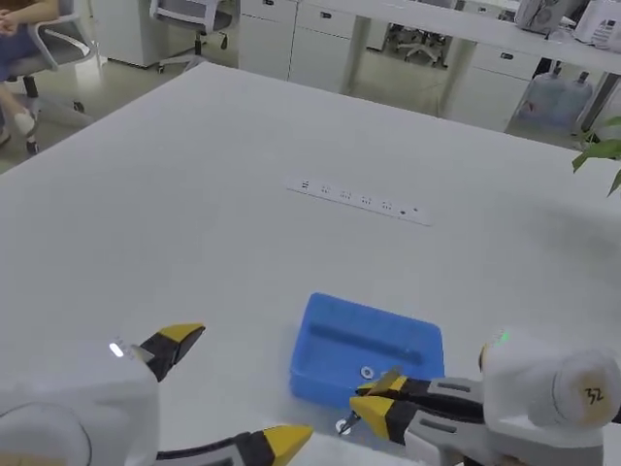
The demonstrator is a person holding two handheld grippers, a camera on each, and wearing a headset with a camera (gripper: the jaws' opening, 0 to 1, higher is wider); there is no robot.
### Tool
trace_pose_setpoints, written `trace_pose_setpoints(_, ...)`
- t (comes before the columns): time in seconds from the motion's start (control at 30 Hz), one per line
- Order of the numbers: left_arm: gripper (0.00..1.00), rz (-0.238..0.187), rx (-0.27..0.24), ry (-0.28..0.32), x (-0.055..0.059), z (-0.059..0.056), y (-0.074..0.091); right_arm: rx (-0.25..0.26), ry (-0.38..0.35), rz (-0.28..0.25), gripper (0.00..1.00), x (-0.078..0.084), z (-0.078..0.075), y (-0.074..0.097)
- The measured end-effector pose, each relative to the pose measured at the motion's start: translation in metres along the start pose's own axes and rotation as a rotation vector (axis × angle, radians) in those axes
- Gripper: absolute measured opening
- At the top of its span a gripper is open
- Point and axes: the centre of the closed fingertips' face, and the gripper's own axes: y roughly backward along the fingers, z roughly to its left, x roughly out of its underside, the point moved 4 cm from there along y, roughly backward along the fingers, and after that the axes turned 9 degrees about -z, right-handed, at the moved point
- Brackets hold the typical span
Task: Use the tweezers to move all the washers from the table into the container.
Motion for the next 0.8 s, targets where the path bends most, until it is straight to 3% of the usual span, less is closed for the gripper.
trace_pose_setpoints(0.4,0.82,0.002,0.008,-0.005,0.000,-0.001,0.000,0.020,-0.042,-0.155,0.02,-0.048,-0.014,0.011)
trace_pose_setpoints(0.57,0.82,-0.001,0.004,-0.005,0.000,-0.001,0.000,0.058,-0.072,-0.174,0.02,-0.056,-0.027,0.004)
trace_pose_setpoints(0.8,0.82,-0.004,-0.001,-0.005,-0.001,0.000,0.000,0.123,-0.127,-0.154,0.02,-0.050,-0.048,-0.010)
